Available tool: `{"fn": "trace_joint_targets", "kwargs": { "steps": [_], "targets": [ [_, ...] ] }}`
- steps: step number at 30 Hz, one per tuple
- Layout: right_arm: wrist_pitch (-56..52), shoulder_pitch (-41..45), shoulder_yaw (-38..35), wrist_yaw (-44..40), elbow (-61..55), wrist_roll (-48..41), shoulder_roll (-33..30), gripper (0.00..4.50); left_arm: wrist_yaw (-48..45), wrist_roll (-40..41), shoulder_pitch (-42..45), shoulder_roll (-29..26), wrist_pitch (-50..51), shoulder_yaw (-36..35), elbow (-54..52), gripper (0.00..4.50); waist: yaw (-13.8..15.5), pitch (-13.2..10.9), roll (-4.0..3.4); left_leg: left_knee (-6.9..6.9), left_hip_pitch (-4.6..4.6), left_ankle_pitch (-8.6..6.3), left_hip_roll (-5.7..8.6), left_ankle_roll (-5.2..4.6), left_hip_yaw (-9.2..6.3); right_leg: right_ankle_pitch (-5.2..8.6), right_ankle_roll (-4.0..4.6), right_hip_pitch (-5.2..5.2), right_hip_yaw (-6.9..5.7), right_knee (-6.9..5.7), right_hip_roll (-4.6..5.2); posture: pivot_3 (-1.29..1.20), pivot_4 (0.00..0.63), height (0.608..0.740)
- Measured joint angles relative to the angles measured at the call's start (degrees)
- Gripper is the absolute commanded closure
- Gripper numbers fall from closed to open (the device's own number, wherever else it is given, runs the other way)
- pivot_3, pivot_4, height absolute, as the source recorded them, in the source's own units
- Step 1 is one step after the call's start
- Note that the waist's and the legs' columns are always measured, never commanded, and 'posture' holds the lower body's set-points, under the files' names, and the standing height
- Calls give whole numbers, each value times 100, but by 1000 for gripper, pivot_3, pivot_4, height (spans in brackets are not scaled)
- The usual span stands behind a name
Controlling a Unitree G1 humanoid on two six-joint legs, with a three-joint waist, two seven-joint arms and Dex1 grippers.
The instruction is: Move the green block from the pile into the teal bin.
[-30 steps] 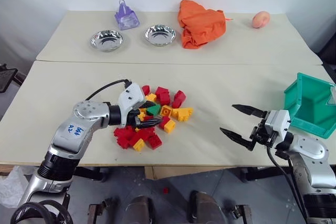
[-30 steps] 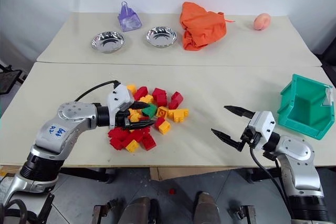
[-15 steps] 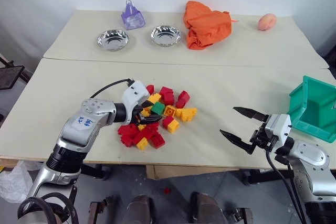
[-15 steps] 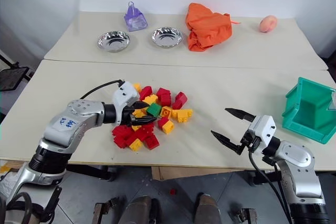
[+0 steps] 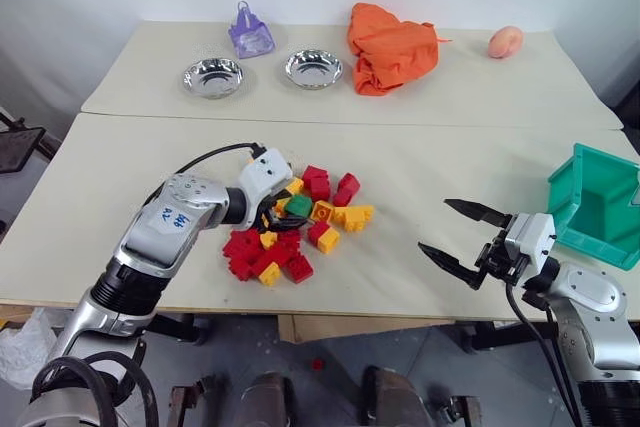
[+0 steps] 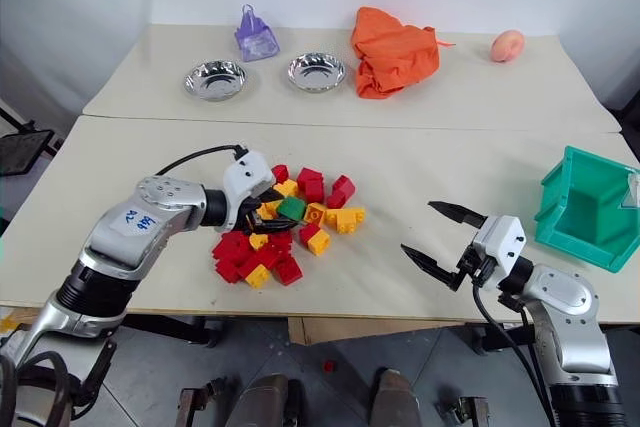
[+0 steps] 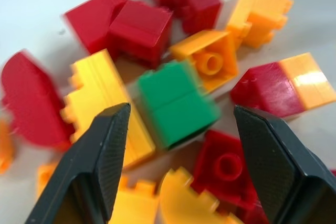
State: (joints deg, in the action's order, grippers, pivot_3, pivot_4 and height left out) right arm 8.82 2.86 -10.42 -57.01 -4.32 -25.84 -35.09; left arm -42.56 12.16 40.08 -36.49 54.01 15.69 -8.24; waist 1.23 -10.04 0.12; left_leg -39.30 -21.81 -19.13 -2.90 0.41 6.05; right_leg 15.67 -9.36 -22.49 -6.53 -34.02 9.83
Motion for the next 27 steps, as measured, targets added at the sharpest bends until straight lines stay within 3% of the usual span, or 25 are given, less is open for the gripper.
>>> {"fn": "trace_joint_targets", "kwargs": {
  "steps": [8,13,19,27],
  "targets": [
    [3,6,0,38,0,4,23,0,-14,-63,193,-64,257,169,18,1207,2,1,-1,6,25,0,0,0,13,0,1,10,16,-5,0,0,150,740],
    [14,1,1,55,0,7,69,0,-43,-116,321,-20,349,261,74,2240,16,2,-2,6,29,-1,0,-1,17,0,1,13,20,-6,0,0,150,740],
    [15,2,3,92,-6,12,119,0,-270,-121,458,25,353,346,215,3883,12,8,-7,7,36,-1,0,-1,20,0,1,15,23,-7,0,0,150,740],
    [31,6,5,117,-6,54,152,0,-587,-147,480,-97,-14,298,515,3883,37,8,-8,9,35,-1,1,-2,21,0,1,15,25,-4,0,0,150,740]
  ]
}}
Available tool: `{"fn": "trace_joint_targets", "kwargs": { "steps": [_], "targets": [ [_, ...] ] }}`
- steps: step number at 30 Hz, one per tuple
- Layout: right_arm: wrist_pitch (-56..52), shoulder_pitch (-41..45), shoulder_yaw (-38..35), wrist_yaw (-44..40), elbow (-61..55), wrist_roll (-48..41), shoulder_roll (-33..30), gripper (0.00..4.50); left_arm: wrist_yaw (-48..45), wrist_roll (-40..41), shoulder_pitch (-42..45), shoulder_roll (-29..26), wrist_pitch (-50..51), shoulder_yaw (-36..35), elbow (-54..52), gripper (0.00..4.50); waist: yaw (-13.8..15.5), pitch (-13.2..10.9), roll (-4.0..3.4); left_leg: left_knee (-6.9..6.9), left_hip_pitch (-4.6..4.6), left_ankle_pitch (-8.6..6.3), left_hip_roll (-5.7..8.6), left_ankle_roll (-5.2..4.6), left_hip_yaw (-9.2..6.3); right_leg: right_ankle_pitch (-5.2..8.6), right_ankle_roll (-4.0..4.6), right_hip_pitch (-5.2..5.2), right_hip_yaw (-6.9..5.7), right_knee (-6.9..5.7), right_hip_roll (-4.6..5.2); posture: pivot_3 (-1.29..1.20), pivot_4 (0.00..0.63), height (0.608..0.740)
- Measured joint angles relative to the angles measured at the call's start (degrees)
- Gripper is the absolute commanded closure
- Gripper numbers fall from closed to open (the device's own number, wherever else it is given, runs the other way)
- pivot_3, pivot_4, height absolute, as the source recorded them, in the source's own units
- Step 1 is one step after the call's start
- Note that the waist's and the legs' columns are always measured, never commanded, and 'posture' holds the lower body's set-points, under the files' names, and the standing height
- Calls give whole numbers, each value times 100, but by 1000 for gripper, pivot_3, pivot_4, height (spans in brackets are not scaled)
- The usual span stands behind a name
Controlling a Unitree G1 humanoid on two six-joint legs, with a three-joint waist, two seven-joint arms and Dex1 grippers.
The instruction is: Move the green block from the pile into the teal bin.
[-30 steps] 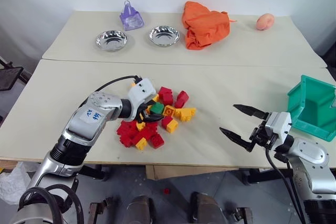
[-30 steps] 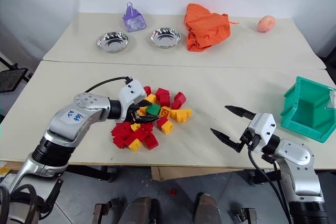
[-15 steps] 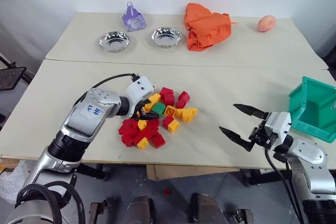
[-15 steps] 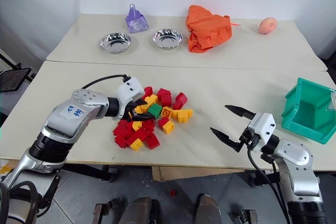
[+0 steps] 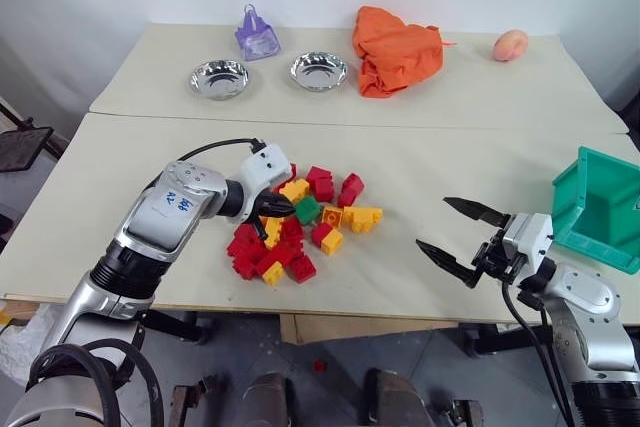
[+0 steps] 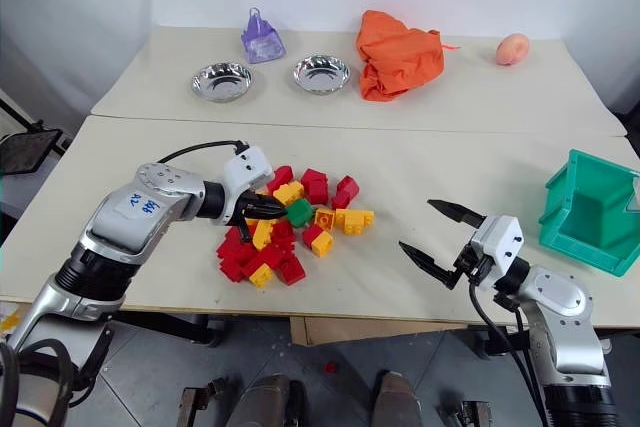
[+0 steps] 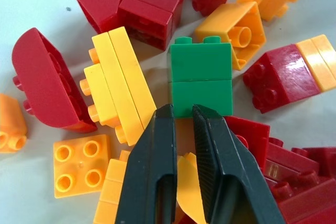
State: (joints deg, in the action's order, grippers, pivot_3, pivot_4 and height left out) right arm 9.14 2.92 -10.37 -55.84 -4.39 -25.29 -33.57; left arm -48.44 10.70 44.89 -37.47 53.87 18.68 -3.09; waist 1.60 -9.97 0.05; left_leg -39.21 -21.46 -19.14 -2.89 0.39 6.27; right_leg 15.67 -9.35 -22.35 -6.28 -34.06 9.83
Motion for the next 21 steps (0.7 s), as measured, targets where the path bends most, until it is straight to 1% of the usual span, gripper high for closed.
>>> {"fn": "trace_joint_targets", "kwargs": {
  "steps": [3,6,9,14,17,21],
  "targets": [
    [19,-17,0,21,0,5,4,0,-118,-1,39,10,-165,-19,149,3883,-8,0,0,0,-1,0,0,0,1,0,0,-1,0,0,0,0,150,740],
    [56,-41,0,31,-3,5,6,0,-245,7,53,32,-297,-12,156,3324,-8,-1,1,1,-4,0,0,0,1,0,0,-4,0,0,0,0,150,740],
    [60,-92,0,38,-7,5,6,0,-431,67,39,93,-323,47,140,2451,-12,-2,3,1,-9,0,0,0,2,0,0,-9,0,0,0,0,150,740],
    [64,-136,0,47,-12,5,6,0,-371,56,-9,317,-202,120,101,936,-26,-4,6,1,-11,0,-1,0,3,0,0,-12,0,0,-1,0,150,740],
    [65,-135,0,64,-28,5,6,0,-279,-66,4,383,-157,332,90,20,-24,-4,7,1,-11,0,0,0,3,0,0,-12,0,0,-1,0,150,740],
    [72,-135,0,87,-43,5,6,0,-128,-436,16,360,-304,573,201,20,-26,-5,7,2,-11,0,0,0,3,0,0,-14,0,1,-1,0,150,740]
  ]
}}
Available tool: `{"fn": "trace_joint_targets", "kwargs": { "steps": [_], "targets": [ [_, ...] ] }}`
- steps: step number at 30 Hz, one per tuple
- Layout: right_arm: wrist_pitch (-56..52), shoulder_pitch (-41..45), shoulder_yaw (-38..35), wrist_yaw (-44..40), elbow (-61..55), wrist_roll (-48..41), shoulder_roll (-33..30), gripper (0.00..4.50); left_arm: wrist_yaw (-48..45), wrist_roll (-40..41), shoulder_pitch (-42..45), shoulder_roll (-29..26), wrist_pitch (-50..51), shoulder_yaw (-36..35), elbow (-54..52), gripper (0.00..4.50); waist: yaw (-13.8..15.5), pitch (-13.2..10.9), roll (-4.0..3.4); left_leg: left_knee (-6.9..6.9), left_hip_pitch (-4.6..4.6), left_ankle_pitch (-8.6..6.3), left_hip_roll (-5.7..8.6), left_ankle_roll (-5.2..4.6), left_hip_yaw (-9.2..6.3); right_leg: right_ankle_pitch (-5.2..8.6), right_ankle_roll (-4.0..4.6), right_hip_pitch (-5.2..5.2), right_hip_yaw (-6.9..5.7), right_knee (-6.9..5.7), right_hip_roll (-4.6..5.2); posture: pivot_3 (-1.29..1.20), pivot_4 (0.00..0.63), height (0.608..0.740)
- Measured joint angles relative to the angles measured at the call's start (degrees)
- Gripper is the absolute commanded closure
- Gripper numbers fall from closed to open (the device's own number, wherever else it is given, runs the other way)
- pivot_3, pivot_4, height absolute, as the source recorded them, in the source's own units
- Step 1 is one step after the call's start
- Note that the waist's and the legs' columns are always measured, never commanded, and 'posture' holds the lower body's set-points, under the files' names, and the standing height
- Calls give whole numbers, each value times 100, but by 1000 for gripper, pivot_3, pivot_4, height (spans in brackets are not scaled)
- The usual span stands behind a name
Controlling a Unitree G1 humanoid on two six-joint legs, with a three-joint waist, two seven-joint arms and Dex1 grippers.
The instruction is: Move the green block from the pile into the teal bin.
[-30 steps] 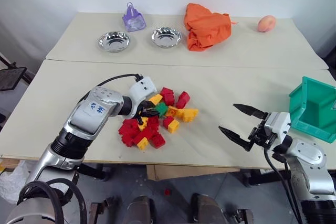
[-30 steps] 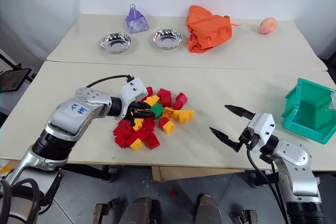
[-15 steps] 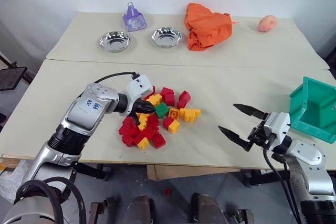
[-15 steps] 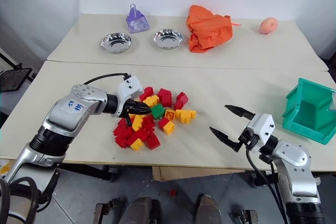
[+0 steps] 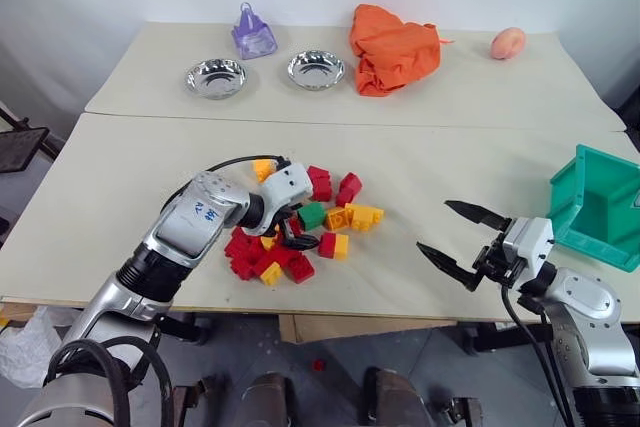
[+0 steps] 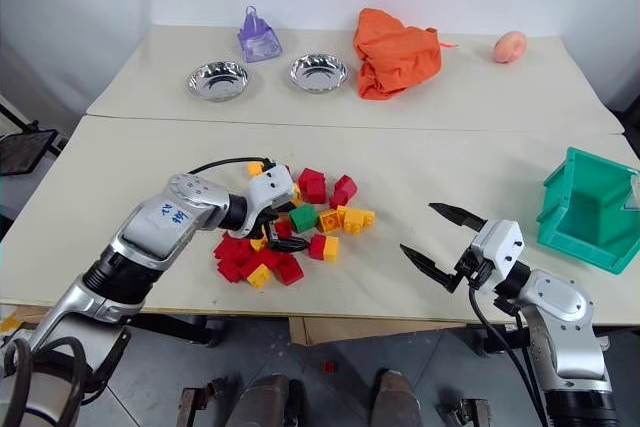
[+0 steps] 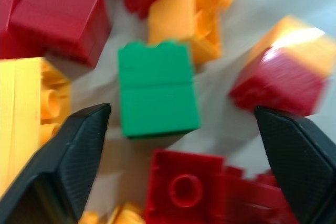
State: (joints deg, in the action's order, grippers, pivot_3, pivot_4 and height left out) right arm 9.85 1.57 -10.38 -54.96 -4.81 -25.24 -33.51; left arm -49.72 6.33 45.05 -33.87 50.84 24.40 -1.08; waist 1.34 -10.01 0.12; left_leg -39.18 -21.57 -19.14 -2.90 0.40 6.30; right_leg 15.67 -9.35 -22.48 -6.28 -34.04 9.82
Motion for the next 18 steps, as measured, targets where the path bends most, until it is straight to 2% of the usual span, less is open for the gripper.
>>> {"fn": "trace_joint_targets", "kwargs": {
  "steps": [5,8,12,16,18],
  "targets": [
    [2,-1,0,6,-3,-1,0,0,17,-163,76,16,-170,40,146,20,0,0,0,1,0,0,0,0,1,0,0,0,0,1,0,0,150,740],
    [2,-6,0,8,-5,-1,0,0,73,-171,82,129,-169,-27,198,519,8,0,0,1,-2,0,0,0,0,0,0,0,0,1,0,0,150,740],
    [3,-38,0,7,-15,-2,0,0,139,-117,85,310,-142,-208,202,1572,3,-1,2,1,-2,0,0,0,0,0,0,0,0,2,0,0,150,740],
    [4,-66,0,5,-21,-2,0,0,133,-75,85,412,-170,-344,214,2910,1,-1,2,1,-2,0,0,0,0,0,0,0,0,2,0,0,150,740],
    [4,-72,0,5,-21,-2,0,0,102,-77,87,392,-231,-360,258,3023,1,-1,2,1,-2,0,0,0,1,0,0,-1,0,2,0,0,150,740]
  ]
}}
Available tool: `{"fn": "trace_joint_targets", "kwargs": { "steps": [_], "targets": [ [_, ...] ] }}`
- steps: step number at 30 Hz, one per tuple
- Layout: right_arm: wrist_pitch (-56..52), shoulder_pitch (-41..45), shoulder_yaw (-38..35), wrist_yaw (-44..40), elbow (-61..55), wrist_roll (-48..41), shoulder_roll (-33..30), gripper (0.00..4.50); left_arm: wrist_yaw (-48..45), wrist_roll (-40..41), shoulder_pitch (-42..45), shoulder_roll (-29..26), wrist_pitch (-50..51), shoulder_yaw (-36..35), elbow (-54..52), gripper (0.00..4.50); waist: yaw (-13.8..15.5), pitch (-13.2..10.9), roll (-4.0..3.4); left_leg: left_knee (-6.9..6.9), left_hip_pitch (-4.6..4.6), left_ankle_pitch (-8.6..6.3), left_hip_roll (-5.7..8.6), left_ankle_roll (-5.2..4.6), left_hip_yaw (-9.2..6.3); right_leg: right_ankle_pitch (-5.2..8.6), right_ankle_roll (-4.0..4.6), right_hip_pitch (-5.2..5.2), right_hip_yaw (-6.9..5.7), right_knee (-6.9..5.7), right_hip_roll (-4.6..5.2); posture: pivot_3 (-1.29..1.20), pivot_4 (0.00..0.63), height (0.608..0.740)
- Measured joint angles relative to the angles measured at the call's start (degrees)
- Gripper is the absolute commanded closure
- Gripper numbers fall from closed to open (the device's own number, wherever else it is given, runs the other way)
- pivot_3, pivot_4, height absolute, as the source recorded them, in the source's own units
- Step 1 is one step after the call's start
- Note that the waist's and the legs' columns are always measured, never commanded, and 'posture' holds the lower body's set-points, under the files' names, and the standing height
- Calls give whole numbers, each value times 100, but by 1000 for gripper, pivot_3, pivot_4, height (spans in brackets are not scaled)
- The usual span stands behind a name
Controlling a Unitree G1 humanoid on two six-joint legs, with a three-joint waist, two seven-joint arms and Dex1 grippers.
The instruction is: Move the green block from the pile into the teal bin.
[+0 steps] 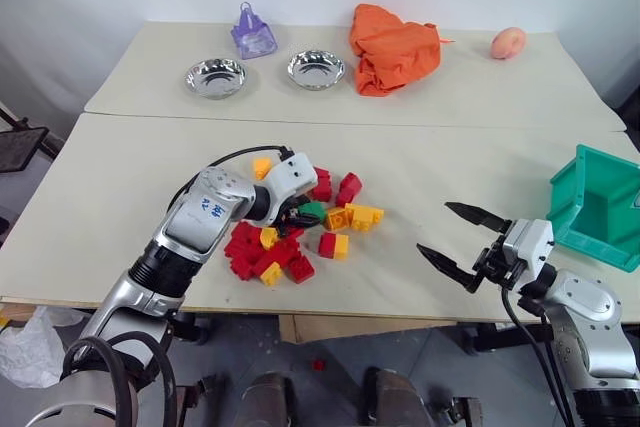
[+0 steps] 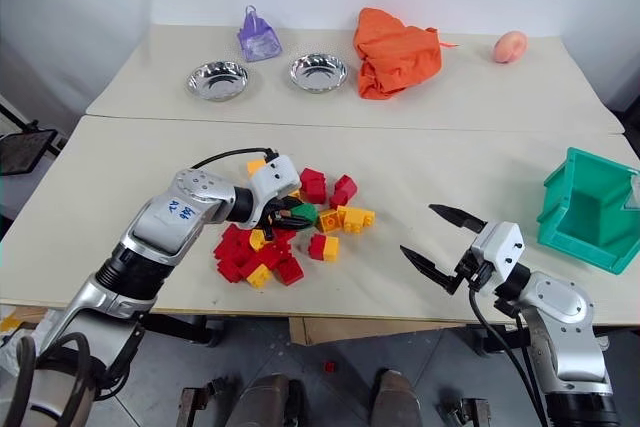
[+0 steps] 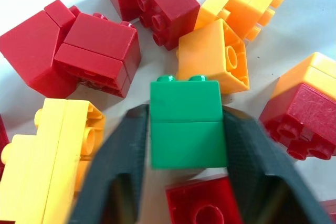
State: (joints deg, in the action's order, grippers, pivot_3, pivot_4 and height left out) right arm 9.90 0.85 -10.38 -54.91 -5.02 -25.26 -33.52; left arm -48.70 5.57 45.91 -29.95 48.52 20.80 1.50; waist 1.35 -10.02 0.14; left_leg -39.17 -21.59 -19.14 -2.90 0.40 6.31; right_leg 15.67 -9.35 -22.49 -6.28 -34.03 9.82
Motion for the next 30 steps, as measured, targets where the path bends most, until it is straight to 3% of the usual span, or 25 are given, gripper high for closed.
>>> {"fn": "trace_joint_targets", "kwargs": {
  "steps": [9,13,18,24,27,30],
  "targets": [
    [11,-231,-167,28,-114,0,-14,0,-608,495,621,34,-368,-605,452,3022,16,-2,3,0,-5,0,0,0,-1,0,0,-1,-2,4,0,0,150,740],
    [9,-607,-568,119,-354,-11,-127,0,-1185,870,1291,377,-736,-775,714,3022,43,-3,6,0,-9,-1,2,-1,-2,0,-1,0,-4,10,0,0,150,740],
    [0,-1223,-1260,317,-678,-68,-200,0,-1528,634,1745,1268,-1877,-253,1642,3022,43,-4,7,1,-8,-1,4,-2,0,-1,-3,3,-4,17,0,0,150,740],
    [-12,-2480,-2427,678,-1197,-137,-50,0,-1009,-103,2172,3321,-3753,226,4390,3022,138,-9,15,-3,-52,-6,8,-13,-3,-7,-14,-21,-5,55,0,0,150,740],
    [-12,-2855,-2547,785,-1432,-139,154,0,-609,-505,2236,3720,-4571,353,5332,3022,56,-9,14,3,-53,-6,8,-13,-5,-7,-13,-30,-5,52,0,0,150,740],
    [-5,-3168,-2600,911,-1675,-137,428,0,-368,-827,2239,3756,-5079,382,5987,2059,3,-6,10,2,-52,-6,7,-13,-9,-5,-10,-32,-5,53,0,0,150,740]
  ]
}}
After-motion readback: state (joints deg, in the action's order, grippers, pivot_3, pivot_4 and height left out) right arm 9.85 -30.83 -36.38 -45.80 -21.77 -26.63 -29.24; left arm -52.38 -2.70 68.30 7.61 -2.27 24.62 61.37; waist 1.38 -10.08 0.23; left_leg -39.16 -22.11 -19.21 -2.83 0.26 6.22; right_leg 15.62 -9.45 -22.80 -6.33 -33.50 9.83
